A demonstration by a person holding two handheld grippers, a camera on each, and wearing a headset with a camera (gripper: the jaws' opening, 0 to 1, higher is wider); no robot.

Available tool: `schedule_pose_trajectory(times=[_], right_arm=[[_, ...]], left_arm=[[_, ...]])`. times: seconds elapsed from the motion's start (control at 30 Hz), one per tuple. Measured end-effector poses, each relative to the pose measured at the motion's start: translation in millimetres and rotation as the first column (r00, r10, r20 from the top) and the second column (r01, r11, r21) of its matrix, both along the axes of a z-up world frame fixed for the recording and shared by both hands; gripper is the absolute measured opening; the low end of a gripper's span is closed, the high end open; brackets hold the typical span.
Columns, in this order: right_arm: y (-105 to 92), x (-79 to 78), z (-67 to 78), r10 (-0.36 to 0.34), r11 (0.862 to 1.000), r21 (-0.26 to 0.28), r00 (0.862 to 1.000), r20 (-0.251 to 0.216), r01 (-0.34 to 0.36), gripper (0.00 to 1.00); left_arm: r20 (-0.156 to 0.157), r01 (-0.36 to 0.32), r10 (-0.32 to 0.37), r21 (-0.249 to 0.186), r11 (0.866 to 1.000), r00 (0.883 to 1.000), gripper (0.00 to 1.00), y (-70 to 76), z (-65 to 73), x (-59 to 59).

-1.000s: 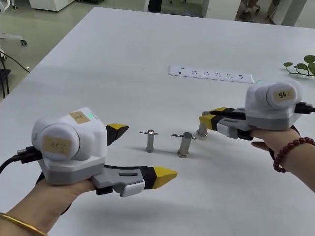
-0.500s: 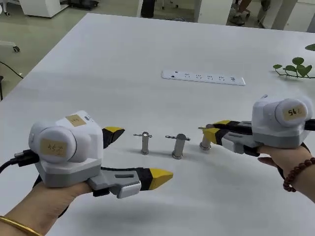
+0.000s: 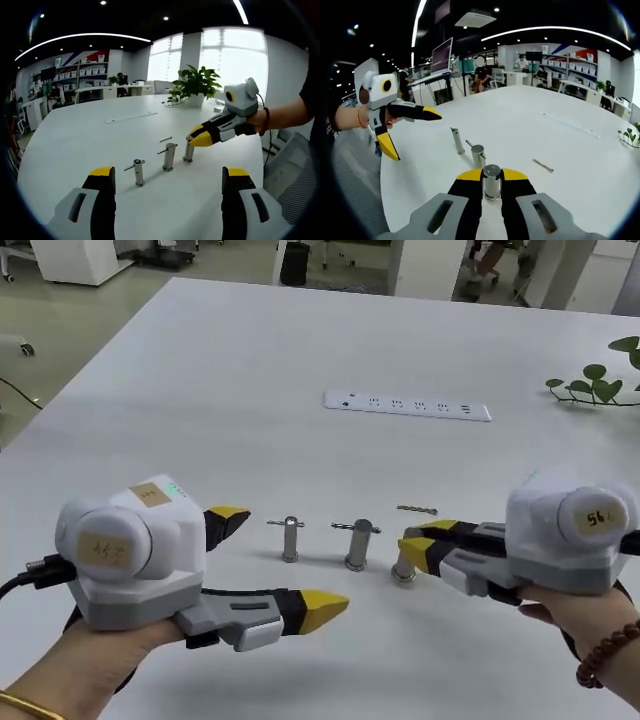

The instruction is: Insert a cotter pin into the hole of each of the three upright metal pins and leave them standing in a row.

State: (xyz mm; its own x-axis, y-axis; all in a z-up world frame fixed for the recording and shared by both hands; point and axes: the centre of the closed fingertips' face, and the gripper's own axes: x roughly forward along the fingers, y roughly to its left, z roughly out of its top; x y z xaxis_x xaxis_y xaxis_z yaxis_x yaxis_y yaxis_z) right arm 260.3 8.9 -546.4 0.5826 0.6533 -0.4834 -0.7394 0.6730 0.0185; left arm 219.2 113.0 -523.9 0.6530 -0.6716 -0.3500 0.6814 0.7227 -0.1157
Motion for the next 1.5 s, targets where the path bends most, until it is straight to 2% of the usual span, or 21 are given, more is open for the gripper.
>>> schedule_pose_trajectory(times=[0.37, 1.07, 1.27, 1.37, 1.5], right_arm=[[11.0, -17.3, -8.0, 0.003, 1.0, 0.006, 1.0, -0.009, -0.003, 0.07], [21.9, -31.2, -12.3, -0.001, 1.0, 0.02, 1.0, -0.011, 0.001, 0.08], [21.2, -31.2, -13.7, -0.011, 0.998, 0.056, 0.999, -0.048, 0.014, 0.09], [19.5, -35.1, -20.9, -0.004, 1.0, 0.02, 0.999, -0.047, 0.005, 0.09], [18.0, -39.1, -21.1, -0.006, 0.999, 0.041, 0.998, -0.062, 0.008, 0.15]], left_arm=[[0.0, 0.003, -0.003, 0.003, 1.0, 1.0, 0.86, 0.6, -1.0, 0.5], [0.004, 0.002, -0.002, 0.004, 1.0, 1.0, 0.86, 1.4, -0.6, 1.2], [0.001, 0.007, -0.007, 0.009, 1.0, 1.0, 0.86, 0.3, -1.6, 0.5], [0.002, 0.005, -0.005, 0.009, 1.0, 1.0, 0.86, 0.5, -1.2, 0.5], [0.003, 0.0, 0.0, 0.006, 1.0, 1.0, 0.86, 1.6, -0.5, 1.0]])
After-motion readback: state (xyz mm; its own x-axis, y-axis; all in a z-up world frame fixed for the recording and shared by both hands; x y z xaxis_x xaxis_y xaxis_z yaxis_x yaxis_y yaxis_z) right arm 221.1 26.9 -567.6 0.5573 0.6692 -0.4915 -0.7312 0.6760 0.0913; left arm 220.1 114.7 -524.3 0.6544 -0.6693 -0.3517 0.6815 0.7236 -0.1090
